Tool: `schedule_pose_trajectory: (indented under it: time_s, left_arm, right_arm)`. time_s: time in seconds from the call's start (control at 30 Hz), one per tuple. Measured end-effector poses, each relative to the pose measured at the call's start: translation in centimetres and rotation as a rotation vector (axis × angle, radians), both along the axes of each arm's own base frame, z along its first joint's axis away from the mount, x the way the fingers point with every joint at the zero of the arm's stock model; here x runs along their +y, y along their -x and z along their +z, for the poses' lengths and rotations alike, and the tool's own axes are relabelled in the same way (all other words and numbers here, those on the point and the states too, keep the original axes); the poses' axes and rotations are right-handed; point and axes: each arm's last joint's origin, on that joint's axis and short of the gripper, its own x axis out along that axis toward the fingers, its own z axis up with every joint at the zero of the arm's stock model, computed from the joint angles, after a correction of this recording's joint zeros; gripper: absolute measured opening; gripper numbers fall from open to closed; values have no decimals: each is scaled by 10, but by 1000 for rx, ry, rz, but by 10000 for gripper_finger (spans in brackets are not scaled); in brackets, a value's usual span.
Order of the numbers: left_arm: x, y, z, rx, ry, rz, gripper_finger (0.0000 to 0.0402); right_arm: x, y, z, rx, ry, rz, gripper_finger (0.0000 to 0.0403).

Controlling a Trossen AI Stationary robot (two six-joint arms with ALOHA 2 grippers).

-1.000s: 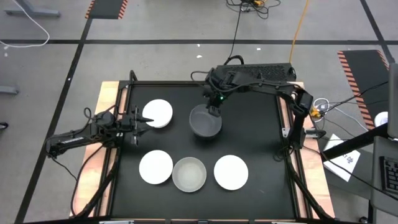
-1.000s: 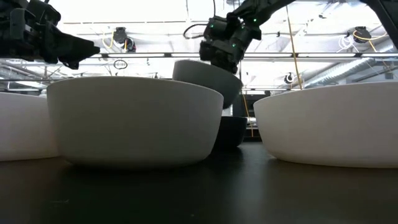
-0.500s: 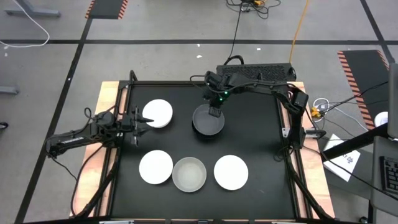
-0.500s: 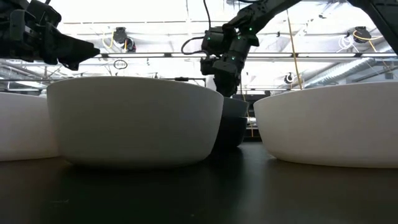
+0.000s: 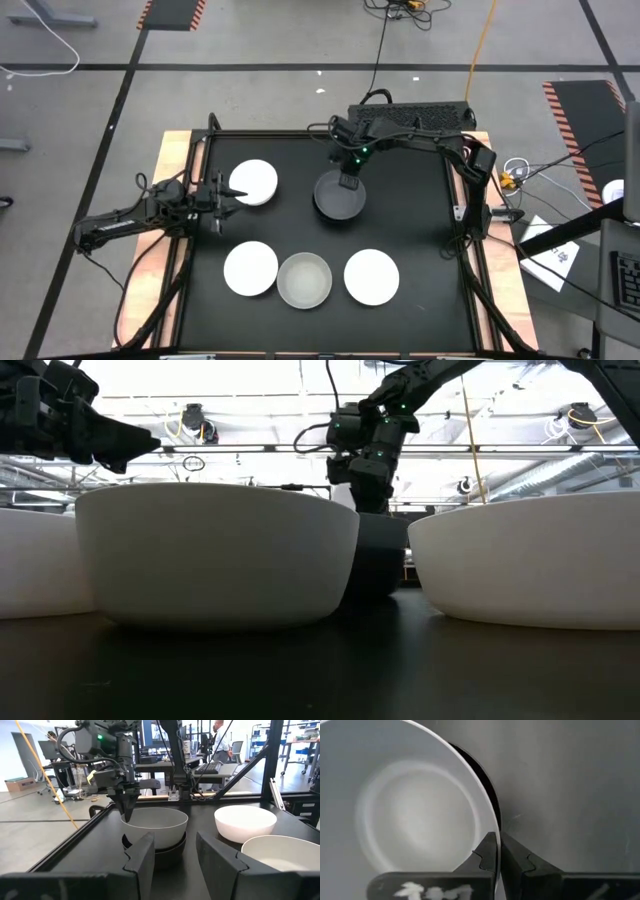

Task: Nest bowls inside each other
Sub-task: Stack the gray bowl on the black bowl

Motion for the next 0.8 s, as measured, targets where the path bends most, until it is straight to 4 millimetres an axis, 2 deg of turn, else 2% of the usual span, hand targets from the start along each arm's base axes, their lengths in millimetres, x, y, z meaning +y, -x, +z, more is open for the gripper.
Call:
schedule_pose_trajectory:
  time_s: [0.8]
  left_arm:
    - [0, 0, 0, 2, 1, 0, 147]
  right_arm:
    - [1, 0, 0, 0, -1, 2, 0]
